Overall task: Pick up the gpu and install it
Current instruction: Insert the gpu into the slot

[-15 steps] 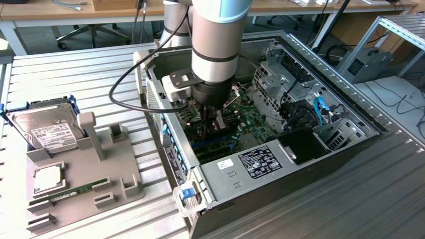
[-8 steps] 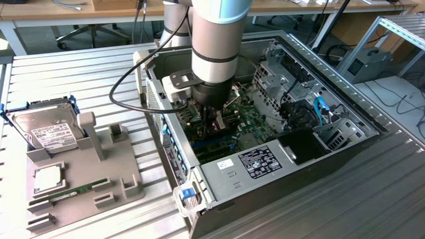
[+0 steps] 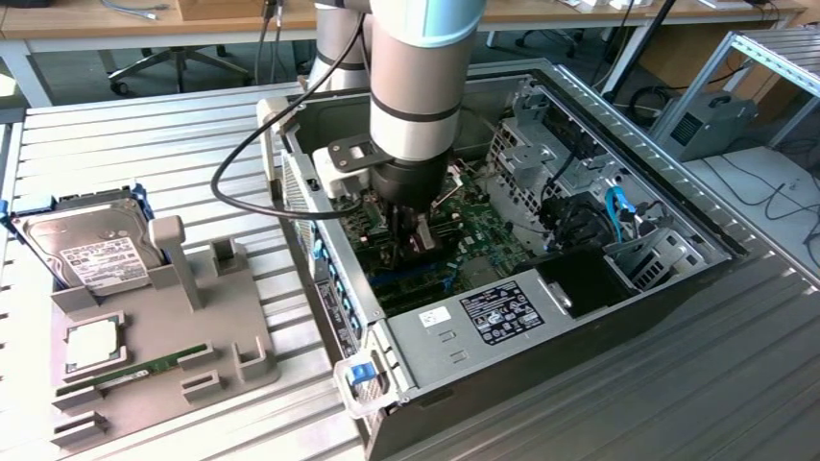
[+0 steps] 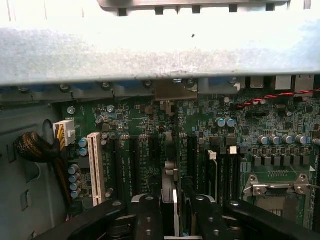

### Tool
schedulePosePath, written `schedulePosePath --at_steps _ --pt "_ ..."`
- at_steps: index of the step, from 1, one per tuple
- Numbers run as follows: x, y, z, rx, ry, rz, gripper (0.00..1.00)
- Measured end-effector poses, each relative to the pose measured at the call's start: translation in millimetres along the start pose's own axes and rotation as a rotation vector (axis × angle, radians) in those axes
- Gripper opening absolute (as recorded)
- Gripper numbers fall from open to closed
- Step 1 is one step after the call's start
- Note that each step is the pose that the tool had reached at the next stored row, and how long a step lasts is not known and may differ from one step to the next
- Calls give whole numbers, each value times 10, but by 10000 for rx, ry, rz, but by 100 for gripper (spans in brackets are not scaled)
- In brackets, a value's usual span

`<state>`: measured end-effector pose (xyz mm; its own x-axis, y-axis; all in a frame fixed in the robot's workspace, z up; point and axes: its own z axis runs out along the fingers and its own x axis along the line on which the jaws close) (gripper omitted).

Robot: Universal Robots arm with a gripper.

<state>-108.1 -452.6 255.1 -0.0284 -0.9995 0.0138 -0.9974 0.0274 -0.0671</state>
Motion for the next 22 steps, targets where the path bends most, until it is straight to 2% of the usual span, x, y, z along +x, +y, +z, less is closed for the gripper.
schedulePosePath --at_steps 9,17,20,21,22 --pt "-1 3 53 2 -5 0 27" --pt "-1 4 55 -1 -1 0 27" --pt "-1 4 55 0 -1 0 28" --pt "-1 4 55 0 -1 0 35" --pt "-1 4 55 0 -1 0 35"
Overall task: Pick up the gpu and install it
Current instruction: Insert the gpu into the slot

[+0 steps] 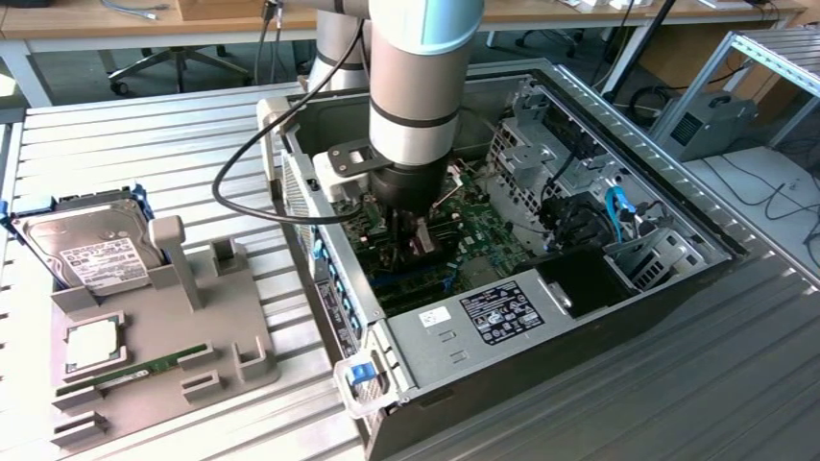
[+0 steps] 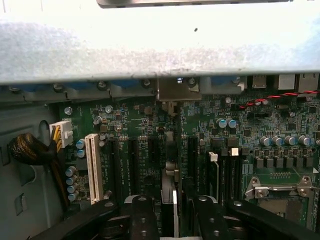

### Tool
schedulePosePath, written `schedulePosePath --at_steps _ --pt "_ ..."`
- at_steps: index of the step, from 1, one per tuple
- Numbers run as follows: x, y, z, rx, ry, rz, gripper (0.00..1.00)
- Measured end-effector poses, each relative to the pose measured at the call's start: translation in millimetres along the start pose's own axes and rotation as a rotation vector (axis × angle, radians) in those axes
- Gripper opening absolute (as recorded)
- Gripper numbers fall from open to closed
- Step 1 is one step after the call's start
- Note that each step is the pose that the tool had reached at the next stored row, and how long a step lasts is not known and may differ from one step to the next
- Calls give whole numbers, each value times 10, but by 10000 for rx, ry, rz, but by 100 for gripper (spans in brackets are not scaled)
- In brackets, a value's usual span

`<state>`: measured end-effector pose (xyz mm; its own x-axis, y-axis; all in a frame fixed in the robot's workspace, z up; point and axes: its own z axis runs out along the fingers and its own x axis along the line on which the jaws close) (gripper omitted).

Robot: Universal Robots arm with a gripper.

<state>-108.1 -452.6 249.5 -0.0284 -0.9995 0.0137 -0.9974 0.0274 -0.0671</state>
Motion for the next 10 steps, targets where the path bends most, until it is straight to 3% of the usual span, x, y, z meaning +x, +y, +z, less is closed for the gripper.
schedulePosePath --at_steps 3,10 --pt "-4 -4 -47 2 -1 -1 35" --pt "-48 -27 -422 -1 7 0 35"
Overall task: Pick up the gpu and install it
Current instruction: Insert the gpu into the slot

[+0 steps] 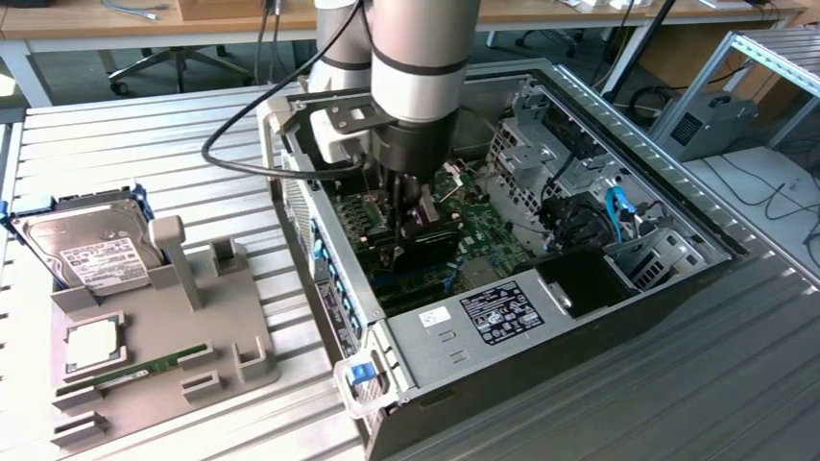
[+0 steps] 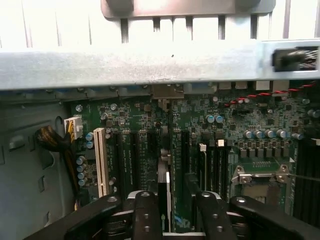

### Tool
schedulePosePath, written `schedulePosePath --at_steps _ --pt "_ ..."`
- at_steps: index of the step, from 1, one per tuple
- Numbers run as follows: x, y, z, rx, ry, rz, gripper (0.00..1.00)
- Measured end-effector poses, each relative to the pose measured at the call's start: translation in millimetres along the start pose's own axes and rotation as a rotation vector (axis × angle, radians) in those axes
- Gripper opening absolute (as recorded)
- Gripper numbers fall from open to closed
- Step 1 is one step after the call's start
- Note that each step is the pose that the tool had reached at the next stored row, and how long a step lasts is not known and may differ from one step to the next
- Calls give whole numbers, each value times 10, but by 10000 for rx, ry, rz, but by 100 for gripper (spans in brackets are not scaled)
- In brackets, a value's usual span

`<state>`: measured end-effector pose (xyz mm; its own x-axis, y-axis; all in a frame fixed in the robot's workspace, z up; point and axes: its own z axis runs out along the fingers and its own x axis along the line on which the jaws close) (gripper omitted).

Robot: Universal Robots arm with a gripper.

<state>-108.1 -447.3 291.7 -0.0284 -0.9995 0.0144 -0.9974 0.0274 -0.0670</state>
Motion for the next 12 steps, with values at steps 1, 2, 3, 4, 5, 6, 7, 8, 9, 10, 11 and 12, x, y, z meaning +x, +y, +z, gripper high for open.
schedulePosePath --at_steps 1,2,3,4,5,6,7,8,9,10,11,12 --pt "-10 -3 -39 1 -3 0 33" --pt "-18 -6 -54 1 -3 -1 33" --pt "-22 -13 -61 -6 -3 -2 27" --pt "-23 -25 -62 -18 -3 -1 27" --pt "-23 -53 -60 -54 -1 -1 20" --pt "-24 -84 -58 -93 0 -2 14" --pt "-25 -111 -56 -129 2 -2 11" --pt "-26 -139 -55 -168 3 -3 11" --pt "-26 -163 -53 -205 4 -4 11" --pt "-27 -185 -51 -239 4 -4 11" --pt "-28 -220 -49 -292 5 -5 11" --pt "-29 -249 -47 -333 7 -6 11"
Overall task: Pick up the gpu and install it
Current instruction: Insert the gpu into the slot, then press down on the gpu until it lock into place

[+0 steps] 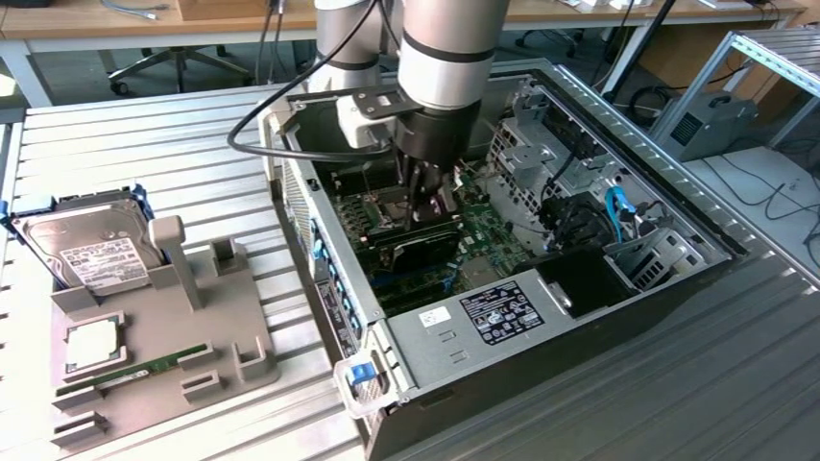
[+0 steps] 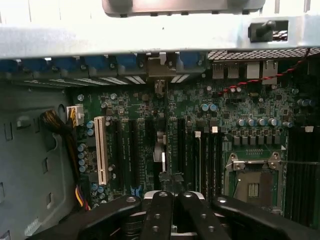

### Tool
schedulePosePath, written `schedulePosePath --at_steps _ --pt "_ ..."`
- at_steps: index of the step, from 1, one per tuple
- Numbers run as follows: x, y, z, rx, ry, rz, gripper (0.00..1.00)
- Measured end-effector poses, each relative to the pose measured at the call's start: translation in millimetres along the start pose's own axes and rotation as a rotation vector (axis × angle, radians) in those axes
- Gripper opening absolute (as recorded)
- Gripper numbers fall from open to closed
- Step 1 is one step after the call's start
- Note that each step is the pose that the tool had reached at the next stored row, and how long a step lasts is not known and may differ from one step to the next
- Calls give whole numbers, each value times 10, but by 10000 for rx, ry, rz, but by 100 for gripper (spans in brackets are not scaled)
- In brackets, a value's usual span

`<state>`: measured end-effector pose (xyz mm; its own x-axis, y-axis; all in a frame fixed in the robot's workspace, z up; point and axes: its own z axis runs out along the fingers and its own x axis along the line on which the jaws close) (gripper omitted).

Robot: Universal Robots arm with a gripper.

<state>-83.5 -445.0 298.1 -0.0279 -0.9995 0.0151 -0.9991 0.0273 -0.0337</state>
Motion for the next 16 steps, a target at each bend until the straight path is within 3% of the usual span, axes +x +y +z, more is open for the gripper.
schedulePosePath --at_steps 1,4,16 --pt "-1 -36 1 -48 0 -2 11" --pt "-1 -75 3 -98 1 -3 11" --pt "-2 -77 3 -100 2 -3 11"
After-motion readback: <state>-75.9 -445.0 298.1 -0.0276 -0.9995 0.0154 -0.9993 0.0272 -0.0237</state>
